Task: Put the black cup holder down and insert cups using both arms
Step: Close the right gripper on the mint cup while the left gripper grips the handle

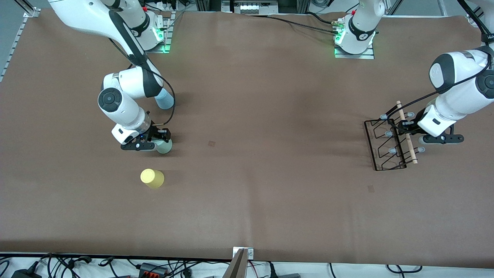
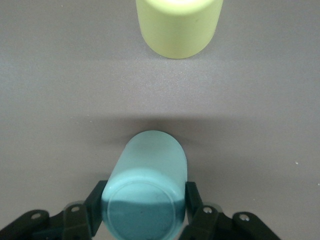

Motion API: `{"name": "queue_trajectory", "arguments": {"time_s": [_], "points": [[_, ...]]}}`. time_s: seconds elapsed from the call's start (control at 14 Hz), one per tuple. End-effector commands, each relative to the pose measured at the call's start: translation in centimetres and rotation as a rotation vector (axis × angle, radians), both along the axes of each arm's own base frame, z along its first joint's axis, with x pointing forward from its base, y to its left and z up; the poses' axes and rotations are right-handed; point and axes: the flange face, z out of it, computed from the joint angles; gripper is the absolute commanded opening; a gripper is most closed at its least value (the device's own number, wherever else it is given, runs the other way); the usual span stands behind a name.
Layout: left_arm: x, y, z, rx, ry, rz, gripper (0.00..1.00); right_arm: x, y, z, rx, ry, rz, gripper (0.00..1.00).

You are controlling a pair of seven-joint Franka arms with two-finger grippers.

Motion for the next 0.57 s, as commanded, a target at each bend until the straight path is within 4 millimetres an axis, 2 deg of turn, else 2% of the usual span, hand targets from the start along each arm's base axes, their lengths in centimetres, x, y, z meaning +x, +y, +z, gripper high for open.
{"name": "queue_trajectory", "arguments": {"time_s": [0.0,0.21,0.43,0.5], "points": [[-0.7,0.0,0.2,0.007,0.013,-0.010,0.26,-0.1,-0.1,1.6,-0.002,-0.020,0.009,0.06],[-0.9,-0.5,0.3,0.003,0.050,-0.015,0.01,-0.1,-0.2,2.9,-0.003,-0.023,0.011,0.06],[-0.2,-0.4,1.9,0.008,0.018,-0.036,0.01,-0.2,-0.1,3.5,-0.005,-0.020,0.013,0.06],[0.6,-0.5,3.4,0.012,-0.009,-0.038,0.01,-0.2,-0.1,3.6,-0.005,-0.021,0.015,0.06]]}}
